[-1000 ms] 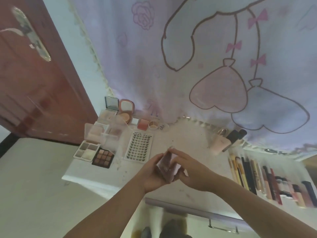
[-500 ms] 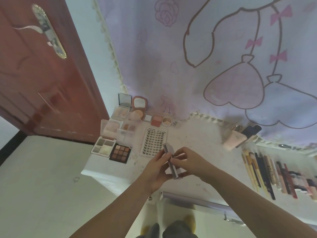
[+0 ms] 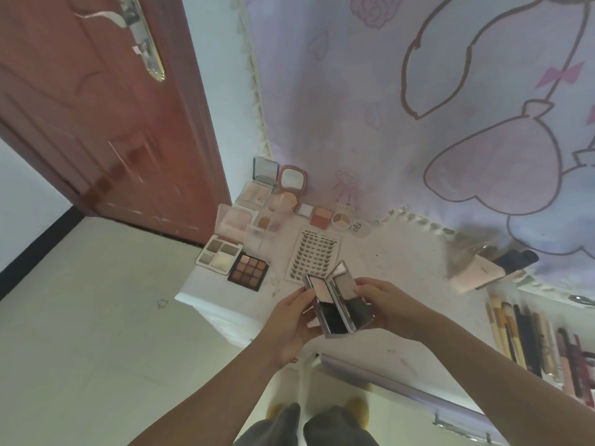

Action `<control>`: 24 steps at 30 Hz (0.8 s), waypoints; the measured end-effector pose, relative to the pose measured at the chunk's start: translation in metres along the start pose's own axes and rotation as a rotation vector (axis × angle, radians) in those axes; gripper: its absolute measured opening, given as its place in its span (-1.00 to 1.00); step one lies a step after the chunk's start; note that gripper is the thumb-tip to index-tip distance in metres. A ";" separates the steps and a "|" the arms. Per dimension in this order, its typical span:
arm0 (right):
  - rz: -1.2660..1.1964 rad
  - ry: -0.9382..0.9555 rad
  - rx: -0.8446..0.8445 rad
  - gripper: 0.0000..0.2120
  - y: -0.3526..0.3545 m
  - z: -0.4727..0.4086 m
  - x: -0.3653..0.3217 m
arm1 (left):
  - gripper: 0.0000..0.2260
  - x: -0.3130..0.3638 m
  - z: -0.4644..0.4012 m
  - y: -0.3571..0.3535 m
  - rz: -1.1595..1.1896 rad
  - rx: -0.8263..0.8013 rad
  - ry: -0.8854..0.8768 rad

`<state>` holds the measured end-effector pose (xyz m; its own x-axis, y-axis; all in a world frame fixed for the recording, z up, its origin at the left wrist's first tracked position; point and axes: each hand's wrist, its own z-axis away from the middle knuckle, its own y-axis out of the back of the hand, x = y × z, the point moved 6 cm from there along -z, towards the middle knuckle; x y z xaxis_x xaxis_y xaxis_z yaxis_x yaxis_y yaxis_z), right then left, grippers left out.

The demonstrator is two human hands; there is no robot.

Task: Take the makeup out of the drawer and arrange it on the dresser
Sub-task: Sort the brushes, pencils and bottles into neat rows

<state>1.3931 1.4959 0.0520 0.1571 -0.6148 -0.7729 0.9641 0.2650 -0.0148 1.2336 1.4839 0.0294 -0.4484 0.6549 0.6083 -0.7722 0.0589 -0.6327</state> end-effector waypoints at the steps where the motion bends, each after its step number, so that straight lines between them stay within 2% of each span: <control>1: 0.014 0.003 0.004 -0.78 0.003 -0.004 -0.001 | -0.79 -0.002 0.002 0.006 0.028 0.021 0.015; 4: 0.211 0.050 0.068 -0.78 0.009 -0.019 -0.008 | -0.78 -0.012 0.011 0.024 0.046 0.102 0.043; 8: 0.497 0.162 0.077 -0.68 -0.008 -0.040 -0.024 | -0.84 -0.029 0.020 0.051 0.015 0.354 0.082; 11: 0.739 0.250 0.067 -0.69 -0.025 -0.060 -0.028 | -0.88 -0.031 0.020 0.065 -0.047 0.511 0.130; 17: 0.762 0.310 0.072 -0.73 -0.040 -0.080 -0.030 | -0.84 -0.024 0.013 0.077 -0.070 0.669 0.180; 24: 0.790 0.318 0.065 -0.72 -0.046 -0.086 -0.031 | -0.78 -0.021 0.015 0.073 -0.114 0.634 0.260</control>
<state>1.3256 1.5669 0.0221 0.7302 -0.0272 -0.6827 0.6088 0.4794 0.6321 1.1801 1.4632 -0.0219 -0.2877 0.8348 0.4694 -0.9575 -0.2615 -0.1217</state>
